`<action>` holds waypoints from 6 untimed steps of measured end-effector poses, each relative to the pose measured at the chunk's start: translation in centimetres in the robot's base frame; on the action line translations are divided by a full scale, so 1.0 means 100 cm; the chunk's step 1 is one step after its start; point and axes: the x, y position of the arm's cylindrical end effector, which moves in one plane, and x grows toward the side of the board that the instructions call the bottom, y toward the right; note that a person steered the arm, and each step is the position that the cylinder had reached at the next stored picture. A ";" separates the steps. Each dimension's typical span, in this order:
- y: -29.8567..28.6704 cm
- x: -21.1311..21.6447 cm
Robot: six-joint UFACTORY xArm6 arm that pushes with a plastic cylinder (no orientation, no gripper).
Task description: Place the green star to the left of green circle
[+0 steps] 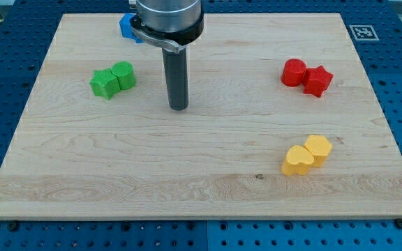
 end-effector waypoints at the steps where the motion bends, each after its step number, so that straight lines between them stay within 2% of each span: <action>1: -0.021 0.034; 2: -0.073 0.024; 4: -0.161 -0.046; 6: -0.235 -0.077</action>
